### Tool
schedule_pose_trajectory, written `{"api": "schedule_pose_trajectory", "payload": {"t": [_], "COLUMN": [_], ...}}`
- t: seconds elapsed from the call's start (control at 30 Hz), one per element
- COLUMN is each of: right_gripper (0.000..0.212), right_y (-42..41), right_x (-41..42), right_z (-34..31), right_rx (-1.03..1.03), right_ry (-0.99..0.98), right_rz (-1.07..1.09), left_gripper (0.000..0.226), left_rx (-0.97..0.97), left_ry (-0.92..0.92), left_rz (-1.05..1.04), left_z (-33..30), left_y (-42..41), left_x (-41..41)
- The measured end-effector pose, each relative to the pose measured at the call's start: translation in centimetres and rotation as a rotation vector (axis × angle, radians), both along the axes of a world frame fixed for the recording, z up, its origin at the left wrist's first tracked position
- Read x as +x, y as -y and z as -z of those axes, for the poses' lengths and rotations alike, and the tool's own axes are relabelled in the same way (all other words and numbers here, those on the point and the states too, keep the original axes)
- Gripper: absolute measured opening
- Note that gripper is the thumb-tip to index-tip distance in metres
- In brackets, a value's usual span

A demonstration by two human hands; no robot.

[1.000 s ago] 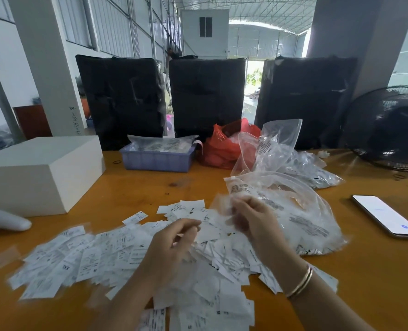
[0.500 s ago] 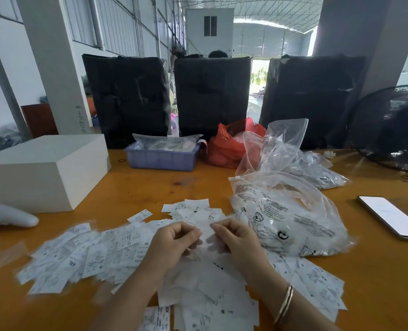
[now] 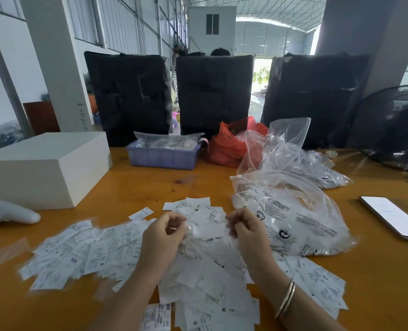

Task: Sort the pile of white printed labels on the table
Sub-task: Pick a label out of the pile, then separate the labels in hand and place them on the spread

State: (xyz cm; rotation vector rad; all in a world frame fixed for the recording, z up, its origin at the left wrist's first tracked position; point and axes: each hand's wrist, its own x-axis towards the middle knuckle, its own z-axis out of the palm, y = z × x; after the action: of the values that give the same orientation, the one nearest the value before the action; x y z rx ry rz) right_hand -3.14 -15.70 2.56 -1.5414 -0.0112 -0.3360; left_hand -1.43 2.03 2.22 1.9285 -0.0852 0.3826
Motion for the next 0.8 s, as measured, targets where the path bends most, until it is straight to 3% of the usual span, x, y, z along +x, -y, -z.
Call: {"api": "schedule_pose_trajectory", "payload": {"t": [0.17,0.27,0.33,0.5,0.57,0.63,0.7,0.8], "right_gripper": [0.014,0.012,0.005,0.014,0.011,0.008,0.017,0.03], "right_y": [-1.1,-1.6,-1.7,-1.6,-1.9,-1.8,-1.5,-1.5], "right_x": [-0.2,0.3,0.7,0.7,0.5,0.6,1.1,1.4], "right_z": [0.2,0.4,0.1,-0.2,-0.3,-0.4,-0.4,-0.6], "right_rx": [-0.284,-0.483,-0.473,-0.527,-0.576,-0.626,-0.806,-1.124], "right_ry": [0.0,-0.014,-0.001,-0.001,0.041,0.066,0.072,0.059], "right_rz": [-0.107,-0.121,-0.111,-0.164,-0.187,-0.116,0.001,-0.021], "left_gripper": [0.017,0.019,0.022,0.023,0.014,0.012,0.011,0.007], "left_rx": [-0.37,-0.455,-0.459,-0.277,-0.147,-0.157,-0.281,-0.379], "left_ry": [-0.123,-0.143,-0.168,-0.273,-0.25,-0.211,-0.2,-0.189], "left_rz": [0.106,0.133,0.168,0.343,0.291,0.172,0.072,0.002], "left_z": [-0.4,-0.5,-0.7,-1.5,-1.5,-1.2,-0.9,-0.6], "left_y": [0.1,0.3,0.3,-0.9,-1.1,-1.2,-1.4,-1.8], "left_x": [0.2,0.0,-0.1,0.0,0.1,0.3,0.5,0.9]}}
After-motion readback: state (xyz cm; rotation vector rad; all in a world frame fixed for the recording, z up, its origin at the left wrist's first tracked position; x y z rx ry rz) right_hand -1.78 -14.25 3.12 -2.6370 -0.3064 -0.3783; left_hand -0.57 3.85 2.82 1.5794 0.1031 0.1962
